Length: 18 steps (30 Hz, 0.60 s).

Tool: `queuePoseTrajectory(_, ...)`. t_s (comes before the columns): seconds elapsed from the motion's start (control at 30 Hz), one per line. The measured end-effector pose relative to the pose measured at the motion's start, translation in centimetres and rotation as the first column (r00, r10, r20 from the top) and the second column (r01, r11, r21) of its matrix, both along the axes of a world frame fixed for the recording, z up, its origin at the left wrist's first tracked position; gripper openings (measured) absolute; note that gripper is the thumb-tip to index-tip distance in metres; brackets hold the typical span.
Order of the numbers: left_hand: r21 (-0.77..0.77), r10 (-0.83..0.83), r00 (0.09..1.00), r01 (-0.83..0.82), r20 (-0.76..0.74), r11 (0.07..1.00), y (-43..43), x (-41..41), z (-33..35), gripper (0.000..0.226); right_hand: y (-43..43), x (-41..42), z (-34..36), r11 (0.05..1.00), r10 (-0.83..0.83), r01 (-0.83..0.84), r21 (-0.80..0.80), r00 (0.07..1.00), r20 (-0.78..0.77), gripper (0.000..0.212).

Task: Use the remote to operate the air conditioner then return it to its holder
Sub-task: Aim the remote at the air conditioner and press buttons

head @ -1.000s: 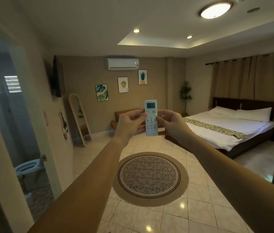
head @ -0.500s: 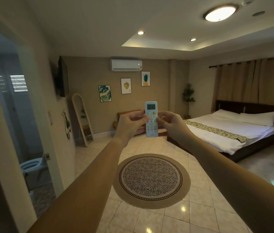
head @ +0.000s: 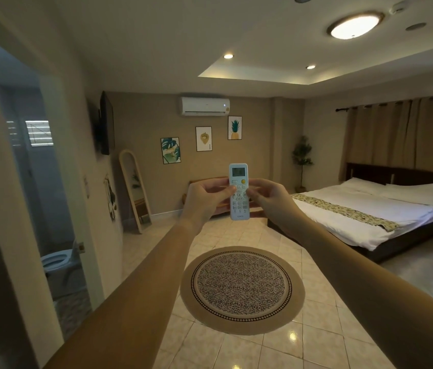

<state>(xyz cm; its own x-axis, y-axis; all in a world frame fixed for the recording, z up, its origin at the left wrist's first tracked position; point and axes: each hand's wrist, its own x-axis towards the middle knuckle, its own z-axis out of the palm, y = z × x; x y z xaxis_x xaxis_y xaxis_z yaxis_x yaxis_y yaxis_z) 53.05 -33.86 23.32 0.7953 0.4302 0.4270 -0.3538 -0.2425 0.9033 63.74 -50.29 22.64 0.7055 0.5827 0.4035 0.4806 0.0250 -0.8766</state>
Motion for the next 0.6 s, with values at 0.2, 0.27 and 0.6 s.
queuePoseTrajectory(0.2, -0.168, -0.002, 0.988, -0.024, -0.152, 0.985, 0.2, -0.1, 0.7, 0.016, 0.8, -0.8, 0.8, 0.998, 0.005, -0.016, -0.056, 0.980, -0.201, 0.020)
queuePoseTrajectory(0.27, -0.209, -0.005, 0.973, -0.044, -0.229, 0.977, 0.2, -0.2, 1.2, 0.013, 1.1, -0.9, 1.4, 0.995, 0.017, -0.046, -0.085, 0.948, -0.317, 0.017)
queuePoseTrajectory(0.6, -0.375, -0.081, 0.908, -0.087, -0.410, 0.923, 0.2, -1.3, 3.5, 0.007, 2.3, -1.9, 3.9, 0.988, -0.032, -0.049, -0.144, 0.857, -0.515, 0.017)
